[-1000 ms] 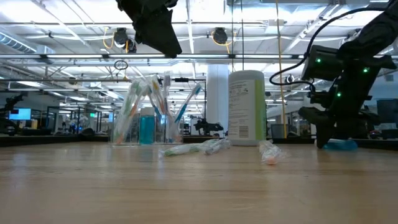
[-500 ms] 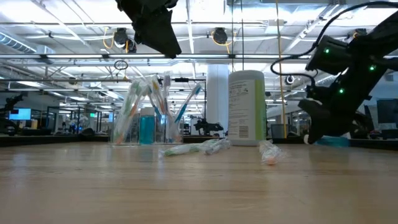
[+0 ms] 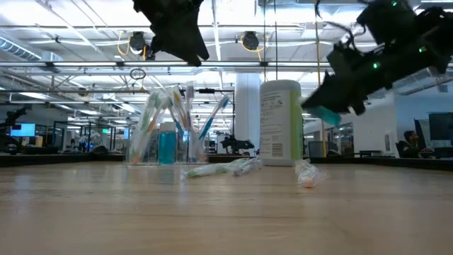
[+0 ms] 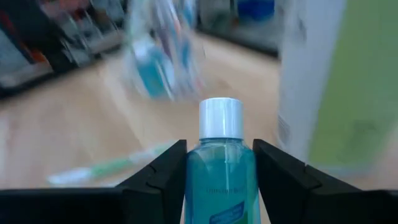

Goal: Pick & Place toothbrushing station
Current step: Put the mouthwash into the transparent organizer

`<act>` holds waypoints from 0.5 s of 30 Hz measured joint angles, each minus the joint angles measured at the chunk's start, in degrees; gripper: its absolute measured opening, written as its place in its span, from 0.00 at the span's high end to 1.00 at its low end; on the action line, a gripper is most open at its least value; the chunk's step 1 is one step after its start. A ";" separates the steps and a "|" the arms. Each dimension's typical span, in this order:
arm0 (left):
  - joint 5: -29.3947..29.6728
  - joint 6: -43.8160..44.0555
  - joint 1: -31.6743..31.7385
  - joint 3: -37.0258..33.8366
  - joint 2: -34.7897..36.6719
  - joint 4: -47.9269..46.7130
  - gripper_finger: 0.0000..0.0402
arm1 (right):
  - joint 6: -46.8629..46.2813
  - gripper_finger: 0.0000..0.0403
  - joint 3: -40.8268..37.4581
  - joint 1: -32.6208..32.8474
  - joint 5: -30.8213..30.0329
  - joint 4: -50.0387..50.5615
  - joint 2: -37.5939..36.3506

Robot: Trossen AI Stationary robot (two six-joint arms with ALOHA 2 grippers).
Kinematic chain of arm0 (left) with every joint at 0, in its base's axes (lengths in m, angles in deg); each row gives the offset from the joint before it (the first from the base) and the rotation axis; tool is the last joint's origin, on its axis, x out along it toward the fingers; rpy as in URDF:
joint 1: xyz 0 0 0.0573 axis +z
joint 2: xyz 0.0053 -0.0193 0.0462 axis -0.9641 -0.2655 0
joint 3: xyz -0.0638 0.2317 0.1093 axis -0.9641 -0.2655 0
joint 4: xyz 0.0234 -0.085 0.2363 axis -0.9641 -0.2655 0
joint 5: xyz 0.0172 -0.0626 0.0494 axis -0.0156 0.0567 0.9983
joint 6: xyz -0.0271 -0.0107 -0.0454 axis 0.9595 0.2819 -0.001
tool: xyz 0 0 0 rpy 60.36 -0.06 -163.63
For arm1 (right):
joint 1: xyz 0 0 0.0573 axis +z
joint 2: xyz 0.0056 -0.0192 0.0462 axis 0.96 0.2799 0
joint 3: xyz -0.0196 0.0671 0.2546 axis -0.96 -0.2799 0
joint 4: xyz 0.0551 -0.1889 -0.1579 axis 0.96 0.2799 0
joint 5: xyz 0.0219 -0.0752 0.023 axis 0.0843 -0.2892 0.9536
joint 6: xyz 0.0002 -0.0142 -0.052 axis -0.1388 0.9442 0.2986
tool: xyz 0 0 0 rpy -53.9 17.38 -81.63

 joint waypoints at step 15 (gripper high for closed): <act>-1.22 3.55 0.28 0.02 0.00 5.62 0.54 | 27.87 0.61 8.83 10.24 -5.93 -26.30 14.50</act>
